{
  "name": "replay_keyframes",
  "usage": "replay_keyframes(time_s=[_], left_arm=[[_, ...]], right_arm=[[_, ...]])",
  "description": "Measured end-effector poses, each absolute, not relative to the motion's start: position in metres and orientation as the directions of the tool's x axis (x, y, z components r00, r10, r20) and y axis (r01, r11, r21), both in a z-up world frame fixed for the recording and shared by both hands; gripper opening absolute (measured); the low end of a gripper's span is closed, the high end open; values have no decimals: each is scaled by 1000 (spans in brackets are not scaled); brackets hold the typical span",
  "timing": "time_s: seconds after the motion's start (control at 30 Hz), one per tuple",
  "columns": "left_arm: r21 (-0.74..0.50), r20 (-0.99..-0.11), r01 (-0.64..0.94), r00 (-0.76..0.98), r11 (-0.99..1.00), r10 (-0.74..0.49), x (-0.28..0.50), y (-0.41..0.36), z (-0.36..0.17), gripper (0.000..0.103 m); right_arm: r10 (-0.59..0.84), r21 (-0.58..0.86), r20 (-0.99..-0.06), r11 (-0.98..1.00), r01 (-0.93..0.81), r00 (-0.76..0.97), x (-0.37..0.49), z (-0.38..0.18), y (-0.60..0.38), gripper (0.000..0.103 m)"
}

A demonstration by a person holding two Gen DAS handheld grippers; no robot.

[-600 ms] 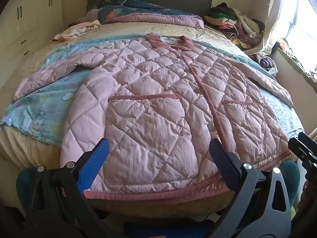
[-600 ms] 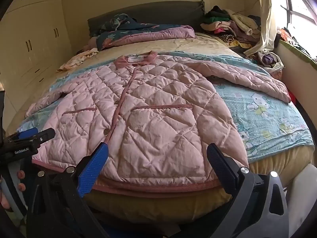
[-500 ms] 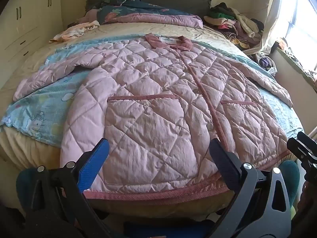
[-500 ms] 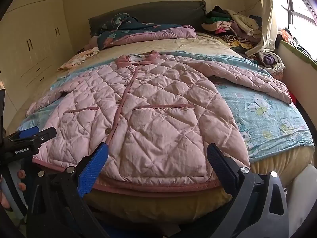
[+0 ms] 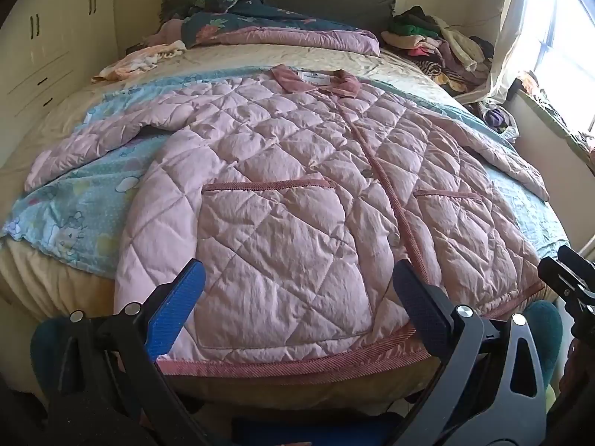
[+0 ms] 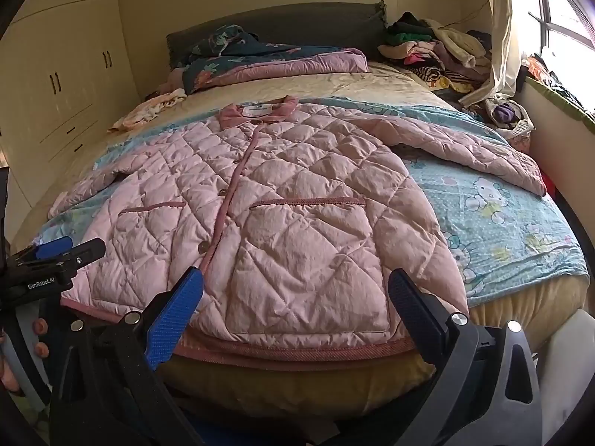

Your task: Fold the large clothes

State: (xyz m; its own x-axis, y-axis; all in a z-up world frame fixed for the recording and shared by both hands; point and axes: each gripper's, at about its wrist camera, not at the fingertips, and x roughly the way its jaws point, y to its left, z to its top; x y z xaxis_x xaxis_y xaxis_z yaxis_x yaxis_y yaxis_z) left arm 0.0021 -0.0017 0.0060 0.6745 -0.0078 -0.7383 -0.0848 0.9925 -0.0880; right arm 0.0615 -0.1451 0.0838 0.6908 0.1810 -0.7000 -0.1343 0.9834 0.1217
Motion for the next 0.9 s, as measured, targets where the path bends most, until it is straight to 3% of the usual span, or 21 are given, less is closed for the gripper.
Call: replay_keyframes(time_s=[0.9], left_arm=[[-86, -734, -87, 680, 993, -4, 1, -1, 6, 95]], right_arm=[[187, 124, -706, 982, -141, 683, 60, 82, -143, 99]])
